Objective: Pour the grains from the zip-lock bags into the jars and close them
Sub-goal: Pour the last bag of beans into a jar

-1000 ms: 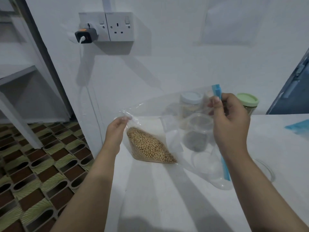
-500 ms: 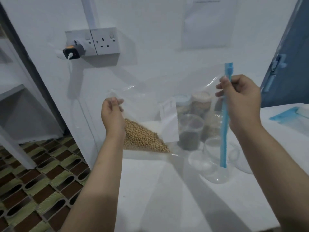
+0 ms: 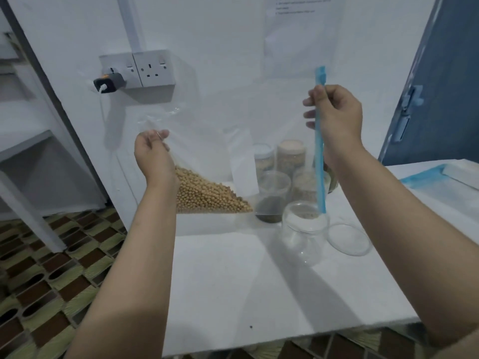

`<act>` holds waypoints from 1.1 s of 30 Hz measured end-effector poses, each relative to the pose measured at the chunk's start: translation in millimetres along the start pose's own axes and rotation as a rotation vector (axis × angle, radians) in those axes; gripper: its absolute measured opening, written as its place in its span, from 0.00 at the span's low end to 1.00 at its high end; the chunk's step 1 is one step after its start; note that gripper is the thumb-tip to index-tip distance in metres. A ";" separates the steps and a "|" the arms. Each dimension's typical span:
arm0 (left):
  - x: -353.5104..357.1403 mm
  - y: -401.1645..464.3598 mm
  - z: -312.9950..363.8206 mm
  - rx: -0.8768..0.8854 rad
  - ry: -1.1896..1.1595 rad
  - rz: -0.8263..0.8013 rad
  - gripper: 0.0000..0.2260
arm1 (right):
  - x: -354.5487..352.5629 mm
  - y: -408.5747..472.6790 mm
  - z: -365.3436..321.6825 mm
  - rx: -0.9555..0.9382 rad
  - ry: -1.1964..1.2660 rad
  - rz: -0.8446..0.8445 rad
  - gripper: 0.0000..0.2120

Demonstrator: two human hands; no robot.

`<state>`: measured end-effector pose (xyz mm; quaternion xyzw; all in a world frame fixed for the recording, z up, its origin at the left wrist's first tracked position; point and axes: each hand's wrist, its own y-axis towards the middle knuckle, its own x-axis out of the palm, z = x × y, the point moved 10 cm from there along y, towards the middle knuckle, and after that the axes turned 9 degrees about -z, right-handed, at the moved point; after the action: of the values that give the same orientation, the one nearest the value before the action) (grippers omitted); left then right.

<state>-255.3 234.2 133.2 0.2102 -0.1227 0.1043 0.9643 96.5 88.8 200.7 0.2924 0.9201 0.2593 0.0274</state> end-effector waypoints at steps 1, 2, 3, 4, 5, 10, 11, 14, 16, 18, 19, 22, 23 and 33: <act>0.3 -1.9 3.5 -0.001 -0.005 0.010 0.11 | -0.1 2.0 0.6 -0.002 0.004 -0.001 0.08; 0.6 -3.6 6.6 -0.001 -0.006 0.019 0.11 | -0.1 3.8 2.2 -0.003 0.010 -0.001 0.08; 1.1 -5.5 9.4 -0.004 -0.002 0.026 0.11 | -0.7 5.1 4.6 -0.002 0.018 -0.001 0.09; 1.6 -7.1 11.6 -0.006 0.002 0.030 0.11 | -1.5 6.1 8.0 0.001 0.025 -0.002 0.09; 2.0 -9.0 13.6 -0.009 0.009 0.032 0.11 | -3.0 6.2 12.1 0.006 0.031 -0.006 0.09; 6.7 -17.1 25.2 0.008 0.034 0.022 0.11 | -11.3 1.2 31.0 0.027 0.066 -0.013 0.10; 7.8 -18.3 27.8 0.014 0.041 0.020 0.11 | -12.5 -0.3 32.4 0.025 0.074 -0.003 0.10; 12.0 -20.3 31.3 0.025 0.052 0.006 0.11 | -15.4 -4.4 33.4 0.004 0.078 0.038 0.10; 15.3 -20.8 31.3 0.023 0.057 -0.011 0.11 | -16.8 -6.7 33.8 -0.011 0.078 0.062 0.10; 17.3 -19.2 31.1 0.022 0.062 -0.025 0.12 | -16.7 -8.2 37.3 -0.006 0.080 0.071 0.09; 18.2 -17.9 31.8 0.024 0.061 -0.031 0.12 | -16.1 -8.2 38.2 -0.004 0.082 0.069 0.09; 20.6 -12.6 36.4 0.037 0.055 -0.044 0.12 | -14.3 -4.4 37.1 -0.010 0.086 0.059 0.10; 22.0 -11.0 39.6 0.042 0.051 -0.051 0.12 | -14.1 -2.8 35.5 -0.011 0.089 0.059 0.10; 35.5 0.8 60.0 0.109 0.052 -0.093 0.12 | -11.9 7.0 33.1 -0.023 0.072 0.081 0.09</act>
<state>-233.4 214.4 196.3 0.2653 -0.0821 0.0716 0.9580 116.7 102.4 174.4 0.3198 0.9048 0.2808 -0.0127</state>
